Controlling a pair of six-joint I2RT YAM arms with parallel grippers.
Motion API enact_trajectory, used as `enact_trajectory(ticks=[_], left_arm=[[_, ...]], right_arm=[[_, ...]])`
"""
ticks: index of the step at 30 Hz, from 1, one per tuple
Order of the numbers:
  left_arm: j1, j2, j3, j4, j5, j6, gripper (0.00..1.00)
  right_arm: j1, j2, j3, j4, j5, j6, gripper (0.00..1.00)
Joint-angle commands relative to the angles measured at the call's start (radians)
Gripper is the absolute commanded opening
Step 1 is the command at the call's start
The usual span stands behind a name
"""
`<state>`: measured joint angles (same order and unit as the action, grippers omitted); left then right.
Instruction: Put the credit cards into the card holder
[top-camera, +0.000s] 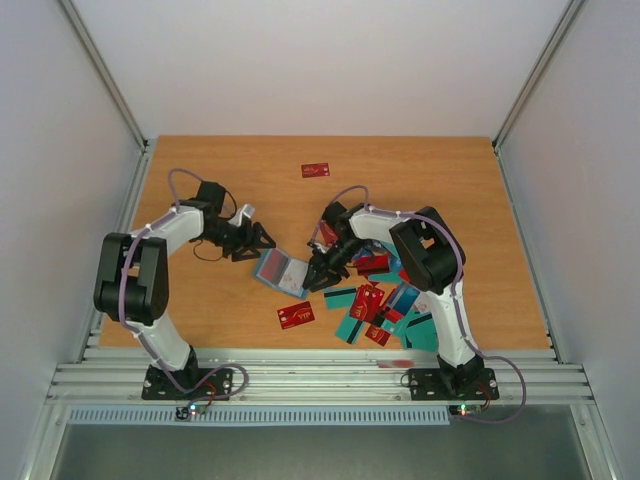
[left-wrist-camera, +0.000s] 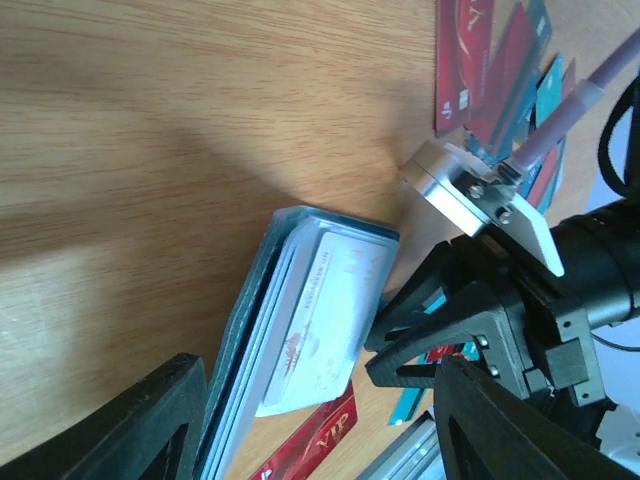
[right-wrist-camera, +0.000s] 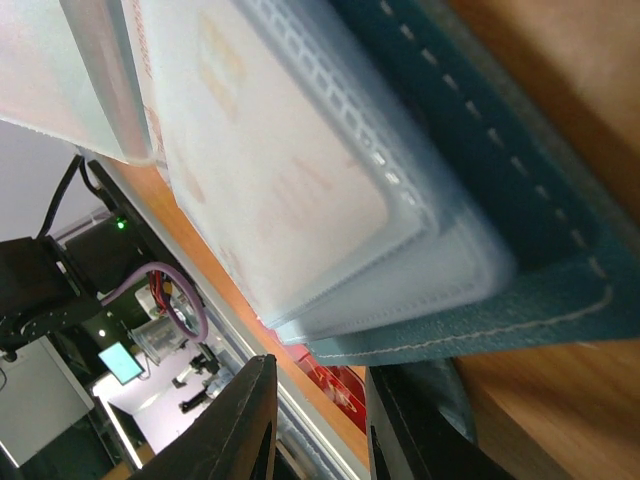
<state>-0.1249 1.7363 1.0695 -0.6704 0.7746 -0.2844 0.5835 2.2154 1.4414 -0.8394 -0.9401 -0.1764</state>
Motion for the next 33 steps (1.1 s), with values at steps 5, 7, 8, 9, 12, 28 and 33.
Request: enact_trajectory(ticks=[5,7,8,9,12,28,33], left_arm=[[-0.019,-0.051,-0.010,0.031,0.079,-0.025,0.64],[-0.026,-0.051,-0.008,0.034,0.086,-0.028,0.64],[-0.030,-0.052,-0.009,0.037,0.089,-0.031,0.64],[-0.035,-0.052,-0.008,0.042,0.092,-0.038,0.63],[-0.051,-0.051,-0.006,0.064,0.096,-0.057,0.63],[-0.167,-0.023,-0.063,0.283,0.120,-0.236,0.61],[-0.182,0.011,-0.080,0.336,0.120,-0.269,0.56]], right_arm=[[-0.013,0.100,-0.004,-0.027,0.139,0.062,0.27],[-0.014,0.104,0.003,-0.029,0.143,0.064,0.27],[-0.014,0.104,0.009,-0.029,0.146,0.066,0.26],[-0.013,0.106,0.014,-0.027,0.147,0.069,0.26],[-0.014,0.117,0.031,-0.024,0.146,0.078,0.27],[-0.014,0.025,0.042,-0.046,0.163,0.095,0.26],[-0.013,-0.022,0.041,-0.062,0.173,0.098,0.26]])
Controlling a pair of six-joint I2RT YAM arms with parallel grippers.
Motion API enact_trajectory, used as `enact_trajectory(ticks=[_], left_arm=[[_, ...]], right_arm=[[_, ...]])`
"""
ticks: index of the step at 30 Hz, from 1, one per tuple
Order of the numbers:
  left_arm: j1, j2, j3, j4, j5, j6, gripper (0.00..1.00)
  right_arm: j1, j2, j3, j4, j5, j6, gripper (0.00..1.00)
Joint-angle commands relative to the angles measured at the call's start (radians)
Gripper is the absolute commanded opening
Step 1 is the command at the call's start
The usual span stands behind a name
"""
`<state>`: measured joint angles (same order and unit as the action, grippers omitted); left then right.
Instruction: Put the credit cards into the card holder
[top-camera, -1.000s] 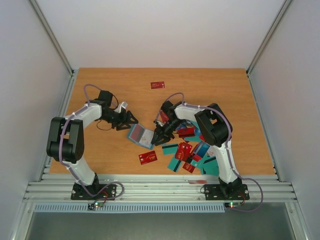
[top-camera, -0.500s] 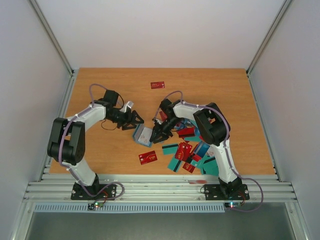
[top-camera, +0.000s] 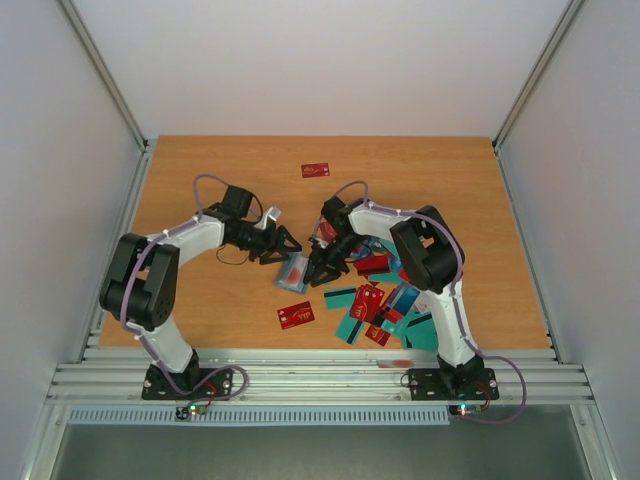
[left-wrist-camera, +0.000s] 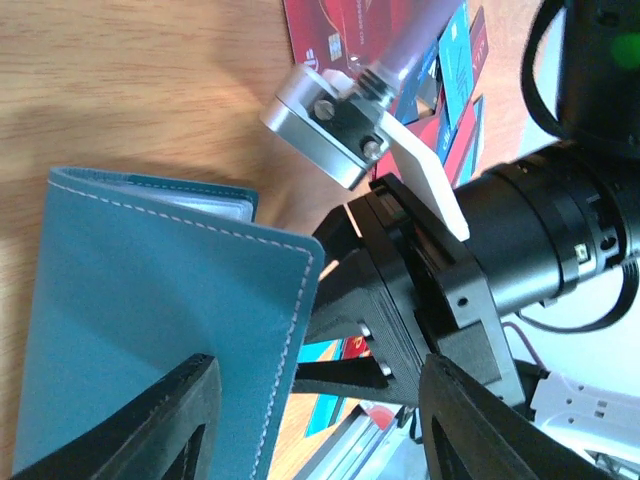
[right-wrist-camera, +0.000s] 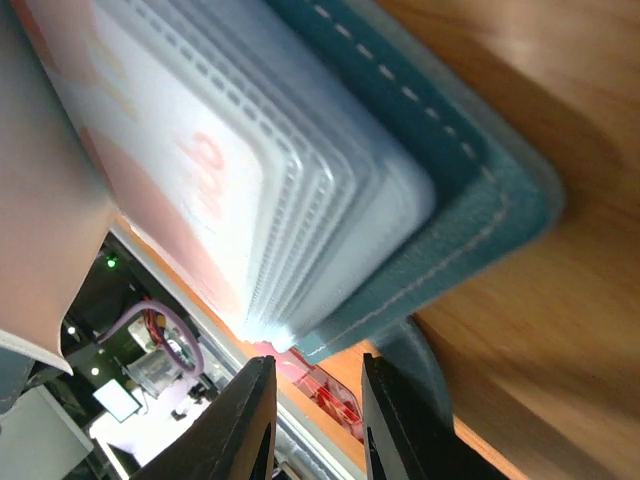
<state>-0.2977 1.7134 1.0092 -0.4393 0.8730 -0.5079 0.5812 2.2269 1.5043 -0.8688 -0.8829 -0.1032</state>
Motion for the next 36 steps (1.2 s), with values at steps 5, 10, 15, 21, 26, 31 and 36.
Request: enact_trajectory(ticks=[5,10,15,21,26,31,36], left_arm=[[-0.021,0.064,-0.053,0.196,0.029,-0.101,0.47],[-0.056,0.086,-0.044,0.230,0.024,-0.132,0.39],[-0.080,0.101,-0.032,0.235,0.000,-0.138,0.24],[-0.091,0.127,-0.020,0.165,-0.057,-0.100,0.12],[-0.092,0.157,-0.021,0.167,-0.080,-0.090,0.05],[-0.092,0.183,-0.008,0.155,-0.099,-0.089,0.00],[-0.093,0.195,-0.009,0.132,-0.127,-0.086,0.00]], right_arm=[[-0.012,-0.068,-0.027,-0.037,0.125,0.031,0.26],[-0.012,-0.084,-0.032,-0.035,0.128,0.037,0.26],[-0.012,-0.111,-0.060,-0.012,0.134,0.054,0.25],[-0.012,-0.151,-0.118,0.035,0.139,0.101,0.23],[-0.013,-0.185,-0.156,0.098,0.114,0.164,0.22],[-0.012,-0.202,-0.190,0.200,0.052,0.230,0.22],[-0.012,-0.188,-0.184,0.241,0.022,0.252,0.20]])
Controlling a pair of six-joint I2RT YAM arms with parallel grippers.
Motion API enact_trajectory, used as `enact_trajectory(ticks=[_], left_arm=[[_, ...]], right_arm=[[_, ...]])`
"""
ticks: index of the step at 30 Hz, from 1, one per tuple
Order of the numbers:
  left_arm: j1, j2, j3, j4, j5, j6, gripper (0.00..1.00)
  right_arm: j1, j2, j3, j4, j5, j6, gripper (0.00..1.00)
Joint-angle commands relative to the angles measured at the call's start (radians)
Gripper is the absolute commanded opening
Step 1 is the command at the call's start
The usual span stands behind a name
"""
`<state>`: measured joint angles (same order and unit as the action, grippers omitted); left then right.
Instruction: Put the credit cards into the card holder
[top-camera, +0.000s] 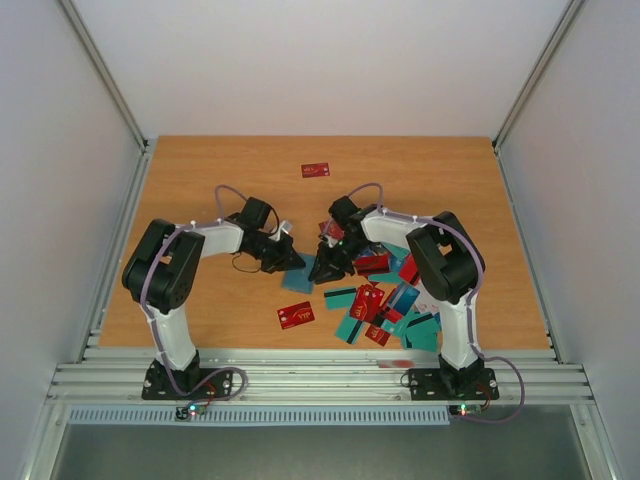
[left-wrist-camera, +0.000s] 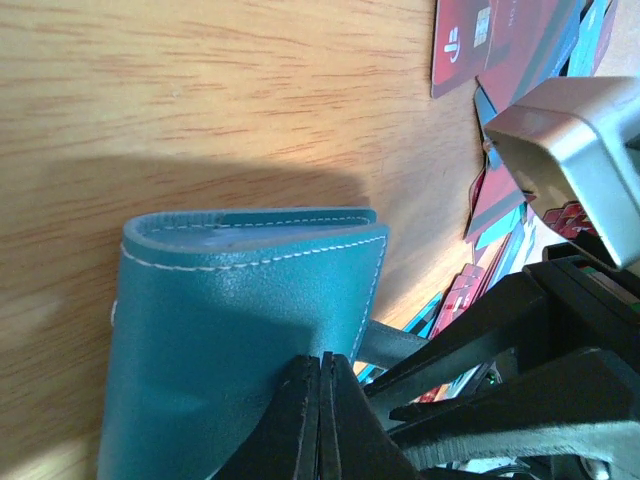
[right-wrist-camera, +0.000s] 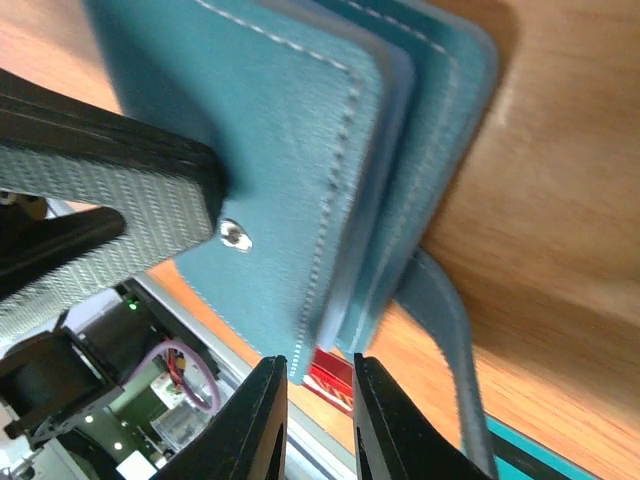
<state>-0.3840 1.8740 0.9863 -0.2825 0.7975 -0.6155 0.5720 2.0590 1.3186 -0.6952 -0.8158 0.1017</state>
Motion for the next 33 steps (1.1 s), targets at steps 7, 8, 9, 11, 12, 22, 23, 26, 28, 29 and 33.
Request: enact_trajectory(ticks=[7,8,9,11,12,22,23,26,28,29,33], left_arm=[[-0.021,0.033,0.011,-0.033,-0.071,0.023,0.00],[-0.024,0.034,0.013,-0.036,-0.075,0.023,0.00],[-0.028,0.034,0.016,-0.038,-0.079,0.023,0.00],[-0.031,0.037,0.020,-0.040,-0.083,0.023,0.00],[-0.032,0.037,0.021,-0.041,-0.084,0.022,0.00],[-0.032,-0.001,0.058,-0.070,-0.055,0.015,0.12],[-0.032,-0.011,0.064,-0.080,-0.053,0.017,0.16],[-0.032,-0.052,0.091,-0.143,-0.054,0.042,0.28],[-0.032,-0.078,0.107,-0.190,-0.063,0.071,0.34],[-0.032,-0.090,0.116,-0.221,-0.073,0.088,0.36],[-0.030,-0.127,0.147,-0.328,-0.140,0.173,0.38]], right_arm=[[-0.004,0.020,0.010,0.146,-0.107,0.087,0.18],[-0.003,0.022,0.011,0.149,-0.110,0.087,0.18],[-0.003,0.025,0.013,0.149,-0.110,0.087,0.18],[-0.004,0.037,0.019,0.147,-0.107,0.090,0.18],[-0.004,0.046,0.023,0.145,-0.102,0.091,0.18],[-0.023,0.128,0.017,0.068,-0.022,0.055,0.11],[-0.025,0.132,0.013,0.063,-0.014,0.053,0.11],[-0.026,0.140,0.001,0.053,0.000,0.052,0.11],[-0.026,0.144,-0.006,0.053,0.003,0.053,0.11],[-0.026,0.147,-0.009,0.053,0.003,0.054,0.11],[-0.027,0.148,-0.018,0.050,0.007,0.047,0.11]])
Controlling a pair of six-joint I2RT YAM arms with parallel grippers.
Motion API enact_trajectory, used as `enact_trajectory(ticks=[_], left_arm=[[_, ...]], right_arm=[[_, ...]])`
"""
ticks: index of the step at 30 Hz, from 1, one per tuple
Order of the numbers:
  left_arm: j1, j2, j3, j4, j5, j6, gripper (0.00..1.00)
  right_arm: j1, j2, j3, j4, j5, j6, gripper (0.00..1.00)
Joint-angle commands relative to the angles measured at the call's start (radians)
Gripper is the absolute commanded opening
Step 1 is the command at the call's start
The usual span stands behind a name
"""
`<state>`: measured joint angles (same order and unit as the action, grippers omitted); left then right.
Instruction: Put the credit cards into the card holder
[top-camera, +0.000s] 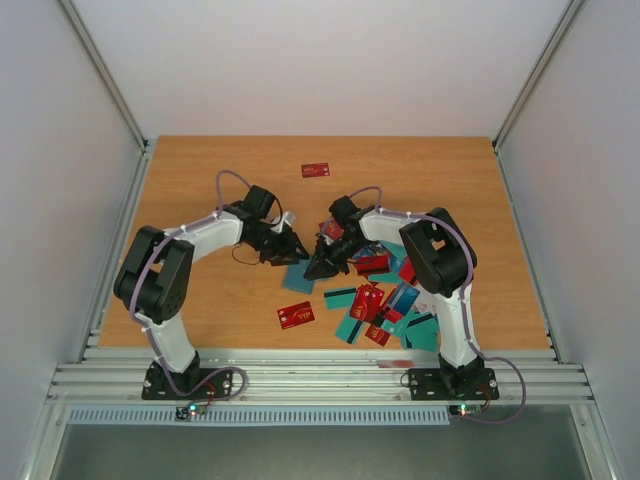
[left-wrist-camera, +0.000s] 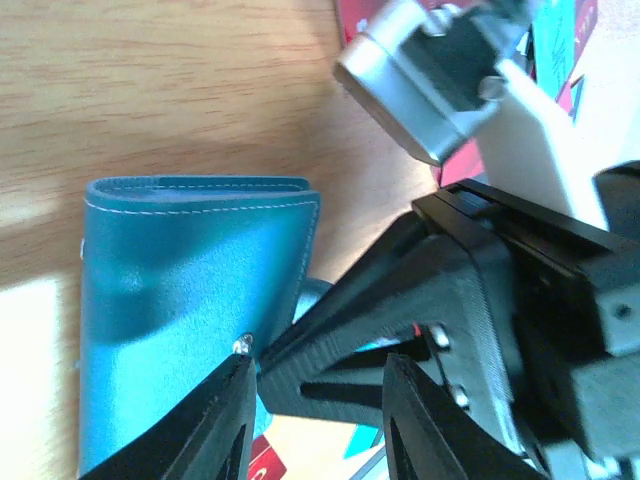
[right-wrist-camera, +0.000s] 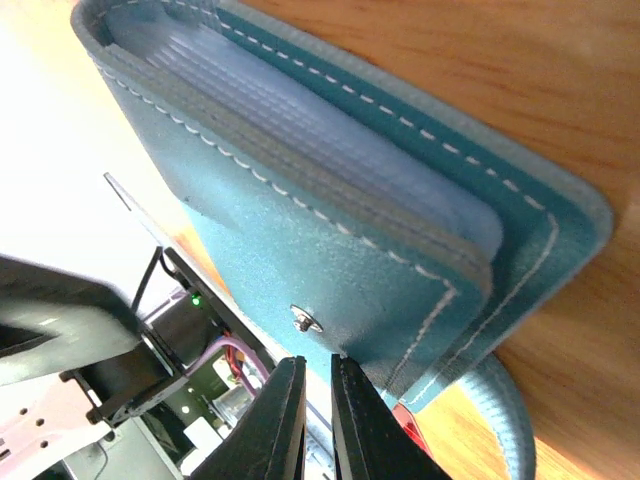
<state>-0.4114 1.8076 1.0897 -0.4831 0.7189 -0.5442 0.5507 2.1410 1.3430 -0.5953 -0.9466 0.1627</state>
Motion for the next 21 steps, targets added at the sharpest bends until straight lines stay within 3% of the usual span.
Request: enact_trajectory(ticks=[1,12,21], left_arm=[[-0.003,-0.061,0.048,-0.147,-0.073,0.133,0.37],[-0.003,0.014,0.046,-0.244,-0.176,0.315,0.44],[-0.004,0.056,-0.024,-0.144,-0.111,0.270,0.41]], right_arm=[[-0.005,0.065,-0.042,-0.054,0.139,-0.019,0.11],[-0.006,0.065,0.001,-0.115,0.149,-0.065,0.11],[-0.006,0.074,0.058,-0.176,0.165,-0.104,0.11]])
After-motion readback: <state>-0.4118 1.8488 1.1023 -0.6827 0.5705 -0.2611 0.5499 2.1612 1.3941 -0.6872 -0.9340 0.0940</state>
